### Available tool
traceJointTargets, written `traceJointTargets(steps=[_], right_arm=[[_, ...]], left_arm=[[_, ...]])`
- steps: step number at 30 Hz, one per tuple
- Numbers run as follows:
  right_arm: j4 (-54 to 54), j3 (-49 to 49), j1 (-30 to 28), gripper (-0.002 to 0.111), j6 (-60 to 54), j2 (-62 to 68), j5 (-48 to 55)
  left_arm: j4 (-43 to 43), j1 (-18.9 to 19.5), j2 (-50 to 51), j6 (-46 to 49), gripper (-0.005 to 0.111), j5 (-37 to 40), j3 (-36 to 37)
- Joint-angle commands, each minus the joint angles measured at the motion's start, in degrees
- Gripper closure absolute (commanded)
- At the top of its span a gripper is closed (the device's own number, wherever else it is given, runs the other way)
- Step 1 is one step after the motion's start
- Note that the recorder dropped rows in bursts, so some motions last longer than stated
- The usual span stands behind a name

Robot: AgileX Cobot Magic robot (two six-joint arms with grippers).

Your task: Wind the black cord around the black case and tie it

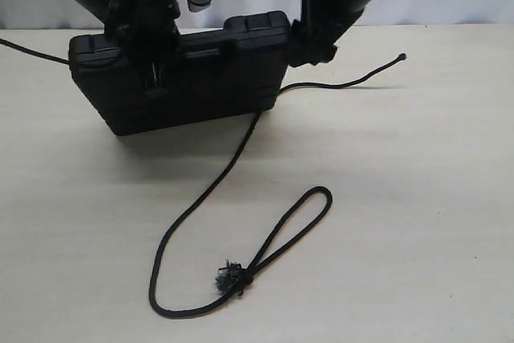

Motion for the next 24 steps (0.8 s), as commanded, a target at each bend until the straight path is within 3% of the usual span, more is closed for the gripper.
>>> traceJointTargets(steps=[1, 10, 19, 24], right_arm=[[-7.38, -0.1, -0.34, 0.031, 10.54, -5.25, 6.94], [-5.47, 0.14, -0.34, 0.031, 26.74, -7.77, 15.8], [-3.94, 0.14, -0.34, 0.035, 37.66, -7.77, 13.27], [-3.53, 0.14, -0.34, 0.035, 44.3, -7.77, 10.21]], left_arm=[[1.86, 0.44, -1.66, -8.46, 0.107, -0.84, 0.0], [1.85, -0.75, -2.17, -22.2, 0.107, 3.03, 0.0], [2.18, -2.65, -2.27, -34.29, 0.107, 1.66, -0.26], [3.54, -2.65, -2.27, -33.92, 0.107, 5.13, -3.21]])
